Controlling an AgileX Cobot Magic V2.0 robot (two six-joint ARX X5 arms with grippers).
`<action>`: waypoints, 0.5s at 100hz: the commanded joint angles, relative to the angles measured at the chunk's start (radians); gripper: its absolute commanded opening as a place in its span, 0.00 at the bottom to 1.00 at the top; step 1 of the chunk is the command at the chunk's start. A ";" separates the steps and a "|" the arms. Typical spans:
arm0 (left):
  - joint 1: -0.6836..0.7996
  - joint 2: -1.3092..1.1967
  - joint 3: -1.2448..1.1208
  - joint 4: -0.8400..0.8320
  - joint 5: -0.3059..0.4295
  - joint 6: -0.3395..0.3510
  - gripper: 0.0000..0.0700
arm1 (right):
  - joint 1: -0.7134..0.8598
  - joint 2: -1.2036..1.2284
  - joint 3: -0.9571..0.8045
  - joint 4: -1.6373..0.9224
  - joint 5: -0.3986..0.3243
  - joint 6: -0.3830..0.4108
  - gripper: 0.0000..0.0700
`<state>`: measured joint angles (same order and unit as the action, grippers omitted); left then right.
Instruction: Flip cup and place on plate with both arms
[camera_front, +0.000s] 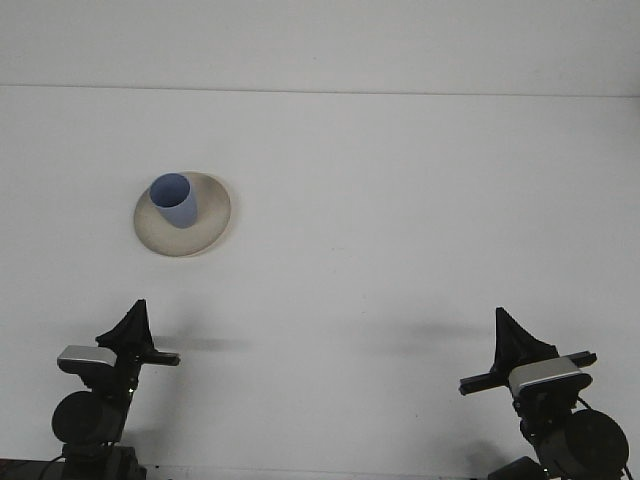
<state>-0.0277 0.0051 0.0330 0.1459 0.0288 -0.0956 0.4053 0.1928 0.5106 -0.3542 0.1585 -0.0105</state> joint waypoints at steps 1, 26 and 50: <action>0.000 0.000 -0.019 0.013 -0.002 -0.003 0.02 | 0.003 0.004 0.009 0.013 0.001 0.010 0.00; 0.000 0.000 -0.019 0.013 -0.002 -0.003 0.02 | -0.153 -0.009 -0.057 0.103 0.006 -0.119 0.00; 0.000 0.000 -0.019 0.012 -0.002 -0.003 0.02 | -0.345 -0.121 -0.318 0.248 -0.118 -0.202 0.00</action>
<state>-0.0277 0.0051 0.0330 0.1467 0.0288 -0.0956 0.0727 0.1040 0.2420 -0.1230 0.0494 -0.1574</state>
